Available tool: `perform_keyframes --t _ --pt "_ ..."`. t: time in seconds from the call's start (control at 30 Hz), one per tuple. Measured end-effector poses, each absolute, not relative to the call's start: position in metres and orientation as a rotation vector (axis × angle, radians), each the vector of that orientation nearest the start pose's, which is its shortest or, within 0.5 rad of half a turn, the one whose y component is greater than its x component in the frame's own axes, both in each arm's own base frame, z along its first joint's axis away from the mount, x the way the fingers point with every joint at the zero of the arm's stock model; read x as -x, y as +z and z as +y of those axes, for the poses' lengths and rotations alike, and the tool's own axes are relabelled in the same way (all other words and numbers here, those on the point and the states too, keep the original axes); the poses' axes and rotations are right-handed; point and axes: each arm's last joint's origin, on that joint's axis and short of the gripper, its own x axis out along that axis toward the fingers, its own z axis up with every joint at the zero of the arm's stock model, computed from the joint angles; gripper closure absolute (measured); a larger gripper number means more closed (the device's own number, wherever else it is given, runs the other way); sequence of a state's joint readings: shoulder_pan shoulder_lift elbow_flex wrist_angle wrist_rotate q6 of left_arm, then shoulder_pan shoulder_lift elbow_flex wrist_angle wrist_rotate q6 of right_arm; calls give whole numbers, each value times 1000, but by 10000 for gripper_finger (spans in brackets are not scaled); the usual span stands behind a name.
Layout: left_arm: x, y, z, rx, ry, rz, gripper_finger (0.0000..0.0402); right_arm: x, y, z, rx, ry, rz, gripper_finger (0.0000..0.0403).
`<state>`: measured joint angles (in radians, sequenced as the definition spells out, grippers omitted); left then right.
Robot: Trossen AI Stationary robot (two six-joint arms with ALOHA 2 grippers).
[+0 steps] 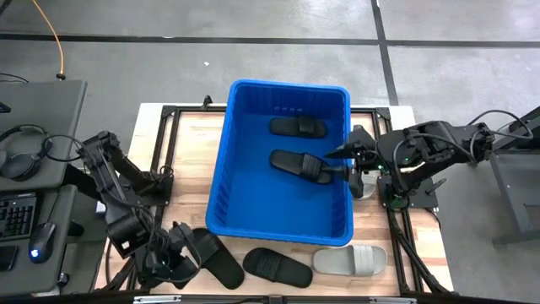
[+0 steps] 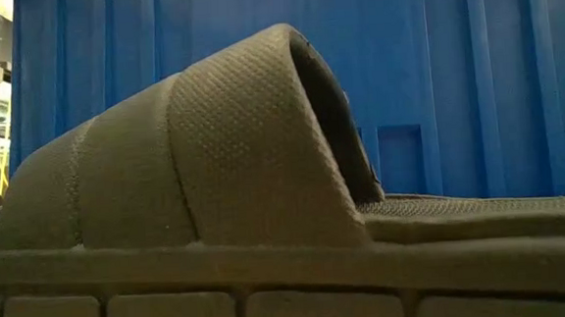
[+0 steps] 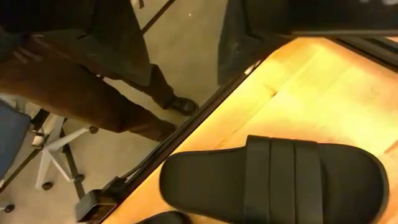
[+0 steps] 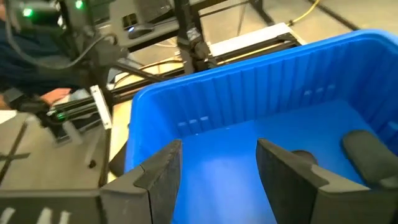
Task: Pick and place slides into bin
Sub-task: Stack the black slipper on the bottom black slipper in the blue bin
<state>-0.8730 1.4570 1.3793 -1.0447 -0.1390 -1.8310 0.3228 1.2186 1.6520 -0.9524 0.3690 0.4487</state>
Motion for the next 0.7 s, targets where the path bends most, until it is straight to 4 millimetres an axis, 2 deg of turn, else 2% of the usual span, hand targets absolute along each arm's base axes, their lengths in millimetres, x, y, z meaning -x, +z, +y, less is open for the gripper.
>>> perform_keyframes --t 0.13,0.27,0.47,0.7 --pt "-185 309 -215 1047 392 1225 187 -201 462 56 -267 -180 457 208" --pt "-194 301 -226 1050 366 1213 184 -202 460 56 -266 -209 459 208" --pt "-209 285 -244 1023 328 1220 229 -205 456 57 -262 -234 485 208" --pt "-219 285 -246 969 425 1239 293 -211 449 59 -227 -234 538 208"
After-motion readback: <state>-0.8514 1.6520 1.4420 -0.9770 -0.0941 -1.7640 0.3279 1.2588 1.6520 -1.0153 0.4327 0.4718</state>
